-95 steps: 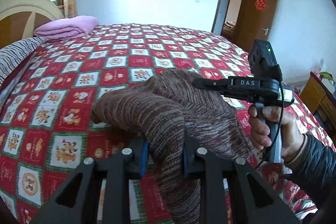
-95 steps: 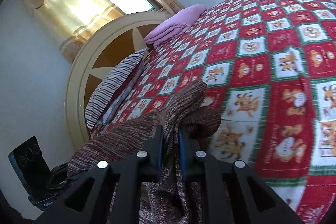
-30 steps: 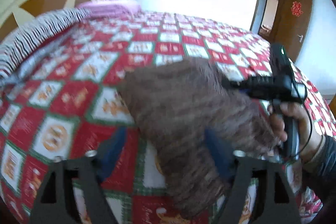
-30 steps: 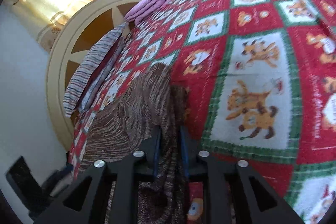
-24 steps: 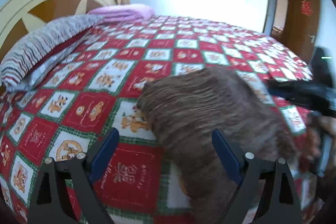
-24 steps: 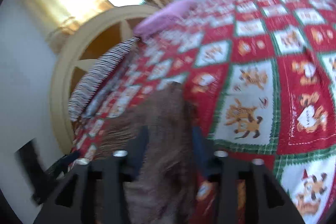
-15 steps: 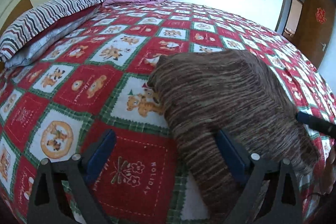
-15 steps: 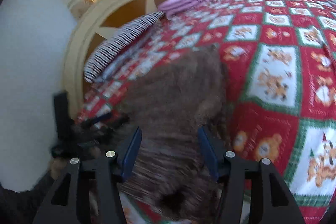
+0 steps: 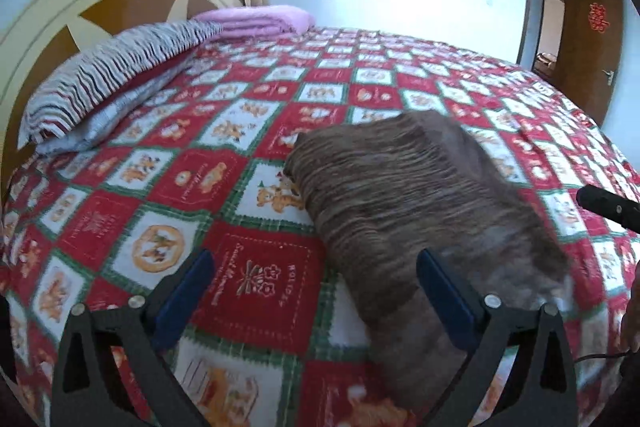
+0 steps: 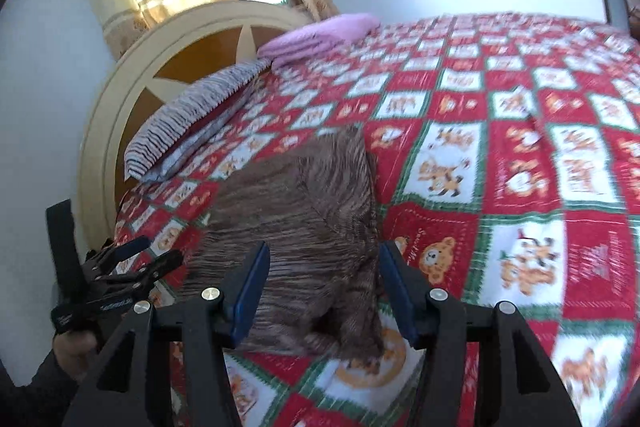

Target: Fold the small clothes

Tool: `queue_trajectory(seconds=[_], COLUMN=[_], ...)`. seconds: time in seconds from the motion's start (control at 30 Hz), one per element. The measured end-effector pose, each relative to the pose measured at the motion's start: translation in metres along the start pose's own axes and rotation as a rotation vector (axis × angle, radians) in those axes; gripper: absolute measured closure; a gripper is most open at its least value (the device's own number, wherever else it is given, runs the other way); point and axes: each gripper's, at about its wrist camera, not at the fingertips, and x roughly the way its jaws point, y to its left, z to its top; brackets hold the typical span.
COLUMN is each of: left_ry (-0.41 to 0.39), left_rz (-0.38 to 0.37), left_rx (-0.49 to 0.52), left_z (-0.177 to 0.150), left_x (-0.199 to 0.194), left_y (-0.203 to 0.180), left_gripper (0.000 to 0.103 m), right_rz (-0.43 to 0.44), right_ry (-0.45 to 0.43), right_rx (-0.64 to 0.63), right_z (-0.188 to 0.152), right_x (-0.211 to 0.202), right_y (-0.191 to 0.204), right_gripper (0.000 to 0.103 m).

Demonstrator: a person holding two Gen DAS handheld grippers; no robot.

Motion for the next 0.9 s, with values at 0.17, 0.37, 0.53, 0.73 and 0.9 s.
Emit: queue_trajectory(seconds=[0.17, 0.37, 0.53, 0.73, 0.9], left_ry=[-0.082, -0.121, -0.129, -0.136, -0.141], left_rz=[-0.038, -0.062, -0.068, -0.068, -0.067], left_rx=[-0.017, 0.013, 0.006, 0.016, 0.028], left_z=[0.011, 0.015, 0.015, 0.014, 0.012], left_x=[-0.032, -0.046, -0.053, -0.058, -0.061], left_y=[-0.004, -0.013, -0.014, -0.019, -0.025], left_gripper=[0.000, 0.000, 0.000, 0.000, 0.000], right_rz=[-0.033, -0.075, -0.083, -0.083, -0.083], right_ry=[-0.077, -0.133, -0.146, -0.140, -0.137], right_rx=[-0.055, -0.141, -0.155, -0.166, -0.160], right_z=[-0.003, -0.004, -0.005, -0.011, -0.015], right_x=[-0.038, -0.060, -0.066, -0.067, -0.067], right_y=[0.034, 0.060, 0.067, 0.072, 0.071], right_gripper=[0.045, 0.044, 0.044, 0.044, 0.044])
